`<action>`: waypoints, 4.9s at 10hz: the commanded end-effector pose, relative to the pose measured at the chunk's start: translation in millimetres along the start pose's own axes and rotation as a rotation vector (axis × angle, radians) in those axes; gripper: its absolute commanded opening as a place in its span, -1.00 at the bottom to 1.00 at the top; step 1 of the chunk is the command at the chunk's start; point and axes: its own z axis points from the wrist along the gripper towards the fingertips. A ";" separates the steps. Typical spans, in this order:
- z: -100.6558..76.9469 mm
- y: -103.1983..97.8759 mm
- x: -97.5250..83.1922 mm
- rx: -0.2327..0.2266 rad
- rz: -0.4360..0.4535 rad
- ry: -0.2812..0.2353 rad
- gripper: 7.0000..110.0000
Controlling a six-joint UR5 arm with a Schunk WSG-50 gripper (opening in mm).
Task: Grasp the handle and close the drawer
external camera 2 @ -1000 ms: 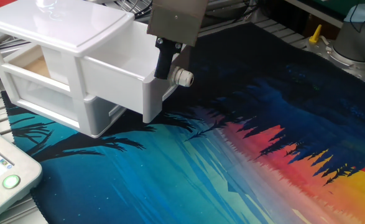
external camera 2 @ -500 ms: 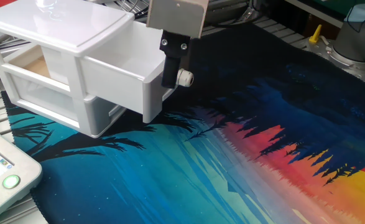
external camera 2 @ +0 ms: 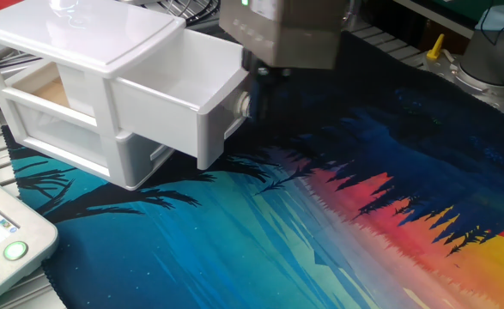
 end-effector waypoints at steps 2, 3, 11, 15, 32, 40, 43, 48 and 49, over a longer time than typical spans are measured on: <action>-21.3 -25.6 41.0 0.014 -0.180 0.150 -0.71; -38.2 -33.2 52.8 0.046 -0.208 0.214 -0.71; -93.7 -5.8 123.4 0.052 0.457 0.391 -1.00; -26.8 -44.7 75.1 0.053 0.414 0.166 -0.28; 18.8 -83.9 21.4 0.135 0.357 0.013 0.57; 19.5 -88.8 24.3 0.116 0.348 0.008 0.57; 19.0 -90.8 31.9 0.129 0.385 0.034 -0.28; 18.3 -94.9 40.2 0.156 0.404 0.063 -0.28; 18.7 -95.0 40.3 0.158 0.404 0.064 -0.28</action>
